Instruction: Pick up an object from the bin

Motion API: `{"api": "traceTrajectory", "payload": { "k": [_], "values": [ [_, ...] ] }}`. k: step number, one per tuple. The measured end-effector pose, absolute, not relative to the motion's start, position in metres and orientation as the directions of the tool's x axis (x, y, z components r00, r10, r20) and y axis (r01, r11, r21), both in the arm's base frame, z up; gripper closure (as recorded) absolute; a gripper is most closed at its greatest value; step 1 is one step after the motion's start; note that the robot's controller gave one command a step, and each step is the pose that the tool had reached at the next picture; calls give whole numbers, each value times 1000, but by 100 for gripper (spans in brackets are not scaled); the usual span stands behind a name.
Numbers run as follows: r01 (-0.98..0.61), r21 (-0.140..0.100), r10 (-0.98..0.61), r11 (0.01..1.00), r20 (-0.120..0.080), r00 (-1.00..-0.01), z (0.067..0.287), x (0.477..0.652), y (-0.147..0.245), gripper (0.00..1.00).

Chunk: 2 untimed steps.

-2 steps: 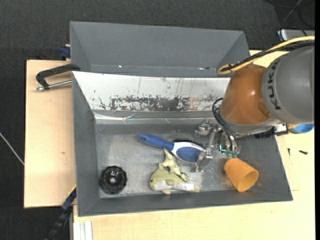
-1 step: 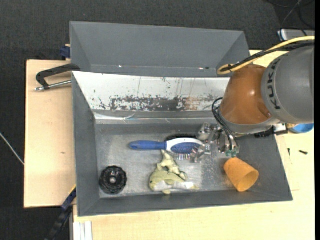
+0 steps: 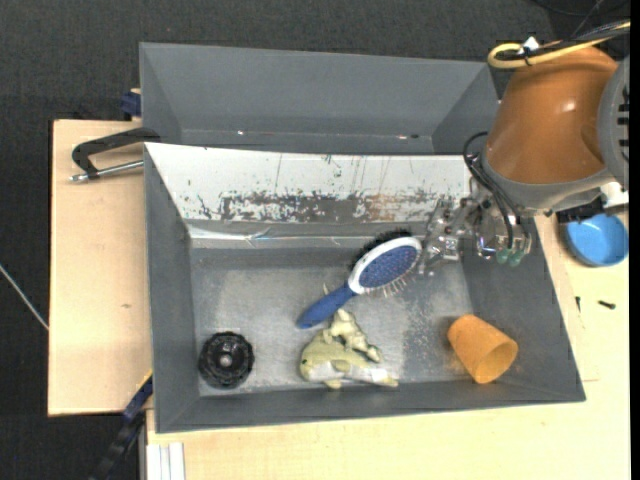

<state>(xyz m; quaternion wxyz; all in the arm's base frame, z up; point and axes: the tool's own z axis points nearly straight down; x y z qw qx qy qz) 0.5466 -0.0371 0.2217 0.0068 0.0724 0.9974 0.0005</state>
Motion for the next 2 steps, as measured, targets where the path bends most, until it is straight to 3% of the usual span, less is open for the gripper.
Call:
{"api": "traceTrajectory", "payload": {
  "k": [1,2],
  "values": [
    [146,1,146,989,-6,-989,217,545,-37,0],
    [-120,1,-120,993,-7,-993,213,562,0,0]
  ]
}}
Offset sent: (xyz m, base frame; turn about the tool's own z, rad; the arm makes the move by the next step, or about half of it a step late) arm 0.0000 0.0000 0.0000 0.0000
